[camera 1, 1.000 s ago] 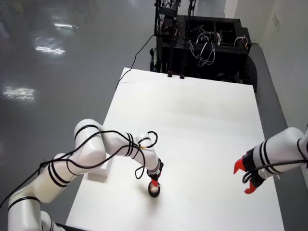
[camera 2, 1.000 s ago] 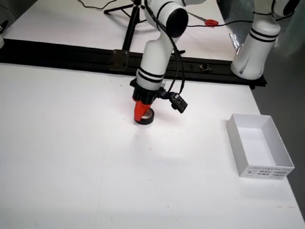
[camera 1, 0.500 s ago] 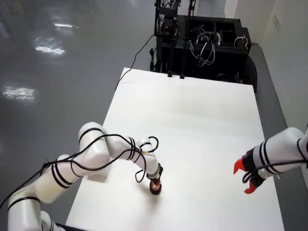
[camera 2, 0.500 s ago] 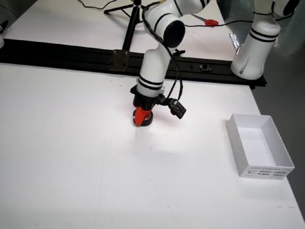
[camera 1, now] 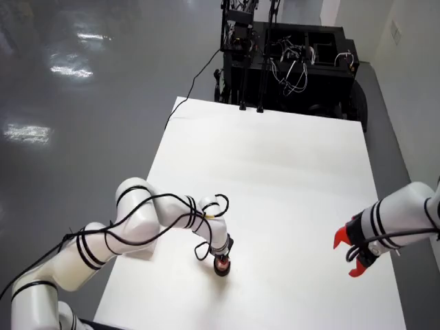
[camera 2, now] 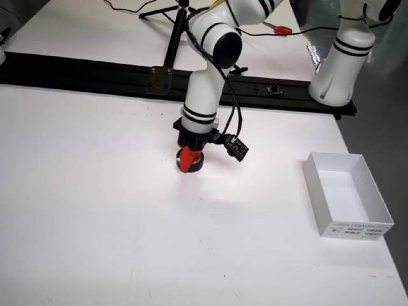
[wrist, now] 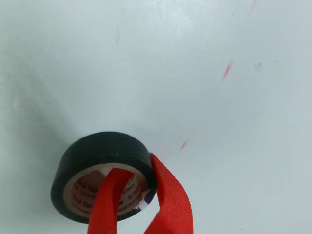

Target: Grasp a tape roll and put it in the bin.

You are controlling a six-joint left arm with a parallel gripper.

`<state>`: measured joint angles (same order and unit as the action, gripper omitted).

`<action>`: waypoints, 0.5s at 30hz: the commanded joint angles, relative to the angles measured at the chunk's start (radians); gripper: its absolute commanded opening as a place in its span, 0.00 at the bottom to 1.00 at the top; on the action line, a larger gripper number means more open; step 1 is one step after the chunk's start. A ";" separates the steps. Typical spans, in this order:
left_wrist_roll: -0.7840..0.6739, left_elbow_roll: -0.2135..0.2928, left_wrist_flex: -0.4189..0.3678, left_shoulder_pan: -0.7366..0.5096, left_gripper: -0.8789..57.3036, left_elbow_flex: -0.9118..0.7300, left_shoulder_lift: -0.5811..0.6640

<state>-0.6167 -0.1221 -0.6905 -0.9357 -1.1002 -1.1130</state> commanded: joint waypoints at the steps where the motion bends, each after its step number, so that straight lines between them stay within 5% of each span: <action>1: 0.006 -0.011 -0.188 0.028 0.00 0.100 0.016; 9: -0.011 -0.010 -0.239 0.063 0.00 0.054 0.059; 15: -0.058 -0.050 -0.234 0.138 0.00 -0.090 0.222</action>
<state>-0.6170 -0.1307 -0.8595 -0.8999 -1.0415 -1.0840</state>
